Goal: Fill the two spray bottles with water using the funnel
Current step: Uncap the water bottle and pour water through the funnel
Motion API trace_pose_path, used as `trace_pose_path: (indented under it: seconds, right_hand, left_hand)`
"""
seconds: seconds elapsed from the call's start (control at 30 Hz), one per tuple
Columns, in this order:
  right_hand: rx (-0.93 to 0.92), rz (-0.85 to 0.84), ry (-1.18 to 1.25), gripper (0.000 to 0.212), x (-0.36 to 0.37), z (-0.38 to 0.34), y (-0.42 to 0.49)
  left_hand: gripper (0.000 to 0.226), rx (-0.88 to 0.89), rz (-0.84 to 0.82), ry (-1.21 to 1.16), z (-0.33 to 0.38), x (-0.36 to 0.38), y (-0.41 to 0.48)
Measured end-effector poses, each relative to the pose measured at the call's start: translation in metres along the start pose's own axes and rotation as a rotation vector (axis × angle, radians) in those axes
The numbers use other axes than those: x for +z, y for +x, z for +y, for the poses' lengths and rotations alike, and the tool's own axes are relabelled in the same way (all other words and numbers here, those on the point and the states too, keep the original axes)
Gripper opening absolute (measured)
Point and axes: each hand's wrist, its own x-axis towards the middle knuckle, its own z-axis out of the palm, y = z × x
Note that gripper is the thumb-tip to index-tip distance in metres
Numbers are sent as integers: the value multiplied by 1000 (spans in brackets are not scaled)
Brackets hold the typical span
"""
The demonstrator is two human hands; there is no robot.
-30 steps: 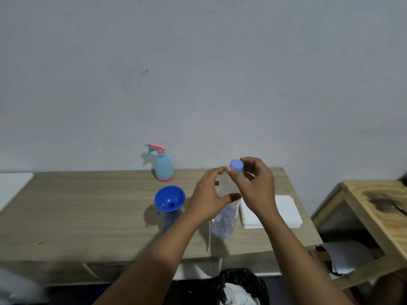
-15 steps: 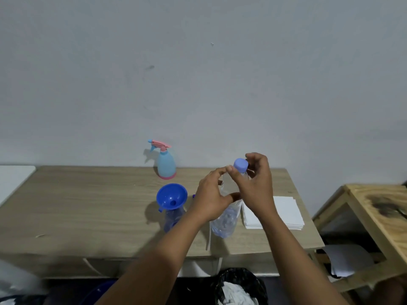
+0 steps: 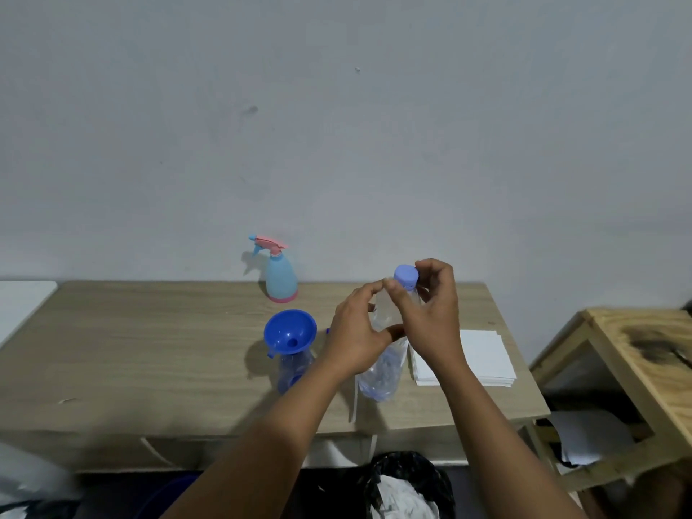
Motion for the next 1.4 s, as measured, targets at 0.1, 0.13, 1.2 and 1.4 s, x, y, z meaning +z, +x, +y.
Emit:
trace_pose_path:
  seconds: [0.1,0.13,1.2,1.4]
  right_hand:
    - [-6,-5,16,23,-1,1,3]
    - [-8,-27,12,19,-2,2,3]
    - [505,-63,-669,30,-36,216,-109]
    - [377,-79,-667,52,-41,198,-109]
  left_hand:
    - [77,6,0,5,1,0,0]
    - [77,9,1,4,1,0,0]
    - [85,-15,-5,-4,-5,2,1]
    - [86,-31,-9,-9,-4,1,-1]
